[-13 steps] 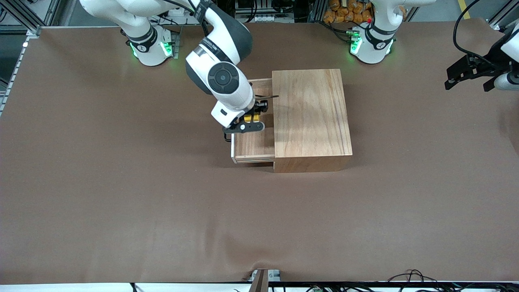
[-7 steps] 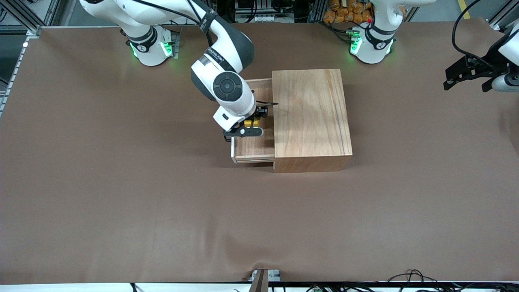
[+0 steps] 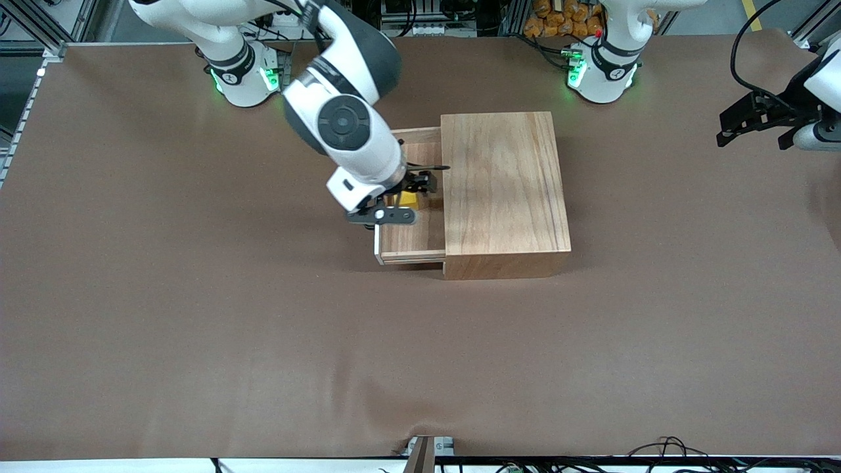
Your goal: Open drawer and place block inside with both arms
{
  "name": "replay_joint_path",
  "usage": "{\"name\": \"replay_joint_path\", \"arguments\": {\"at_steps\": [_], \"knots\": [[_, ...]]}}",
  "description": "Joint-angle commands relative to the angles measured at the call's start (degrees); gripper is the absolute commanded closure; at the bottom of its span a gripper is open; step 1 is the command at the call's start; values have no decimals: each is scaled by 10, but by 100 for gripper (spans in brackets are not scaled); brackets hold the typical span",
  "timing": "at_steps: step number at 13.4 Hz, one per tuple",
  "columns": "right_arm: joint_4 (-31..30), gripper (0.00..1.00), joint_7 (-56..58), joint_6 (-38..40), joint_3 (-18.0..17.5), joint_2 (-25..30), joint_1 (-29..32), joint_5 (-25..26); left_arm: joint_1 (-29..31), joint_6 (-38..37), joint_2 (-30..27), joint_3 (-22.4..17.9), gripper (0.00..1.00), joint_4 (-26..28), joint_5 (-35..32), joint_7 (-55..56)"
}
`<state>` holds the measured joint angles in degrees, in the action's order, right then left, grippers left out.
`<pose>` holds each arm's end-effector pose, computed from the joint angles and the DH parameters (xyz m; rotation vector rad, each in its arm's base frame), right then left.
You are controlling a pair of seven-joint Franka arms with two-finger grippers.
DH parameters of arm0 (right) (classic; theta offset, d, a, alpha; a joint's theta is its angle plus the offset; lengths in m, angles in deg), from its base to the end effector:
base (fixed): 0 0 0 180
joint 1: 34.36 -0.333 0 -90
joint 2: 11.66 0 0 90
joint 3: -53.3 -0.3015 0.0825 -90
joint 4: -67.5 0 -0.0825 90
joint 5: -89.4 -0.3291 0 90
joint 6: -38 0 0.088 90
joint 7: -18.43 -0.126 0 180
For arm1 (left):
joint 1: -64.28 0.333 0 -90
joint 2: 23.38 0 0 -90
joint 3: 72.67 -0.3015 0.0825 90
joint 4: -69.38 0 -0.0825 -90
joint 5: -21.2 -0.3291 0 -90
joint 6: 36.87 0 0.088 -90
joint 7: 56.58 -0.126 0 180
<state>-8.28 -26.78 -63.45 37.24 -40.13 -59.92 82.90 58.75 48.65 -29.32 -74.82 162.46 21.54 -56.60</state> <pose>0.4900 0.4051 0.4393 -2.9670 0.1743 0.2826 0.4591 -0.0269 0.6118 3.1309 -0.0939 -0.0448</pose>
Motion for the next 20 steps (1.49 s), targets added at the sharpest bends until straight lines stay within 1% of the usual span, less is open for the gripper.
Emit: {"name": "replay_joint_path", "arguments": {"at_steps": [1,3,4,7,8,11,12,13,14,15,16,18,20], "knots": [[69,0,-3,59,-9,-2,80,-1,7,4,-19,3,0,14,11,-12],[89,0,-2,84,-9,9,130,1,6,4,-21,3,0,15,11,-12],[91,0,-1,86,-4,22,146,3,6,3,-21,4,0,15,11,-12],[91,0,0,95,-12,45,218,3,3,3,-21,4,0,15,11,-12],[91,0,15,106,-12,49,236,3,2,3,-21,4,0,15,11,-12],[91,0,118,142,-8,82,296,3,2,3,-16,11,0,13,11,-8],[91,0,124,159,-2,97,296,12,2,3,-15,11,0,12,11,-3],[89,0,125,161,8,118,293,37,2,1,-14,12,0,12,12,-1],[72,0,137,170,16,153,283,76,2,1,-13,11,0,12,12,1],[47,0,169,178,20,178,281,82,2,1,-11,11,0,12,12,3],[31,0,228,185,40,205,281,83,1,1,-11,12,0,12,12,3],[-2,0,335,204,103,245,278,77,1,1,-10,12,0,12,12,3],[-50,0,385,204,147,285,264,76,1,1,-10,12,0,13,12,3]]}}
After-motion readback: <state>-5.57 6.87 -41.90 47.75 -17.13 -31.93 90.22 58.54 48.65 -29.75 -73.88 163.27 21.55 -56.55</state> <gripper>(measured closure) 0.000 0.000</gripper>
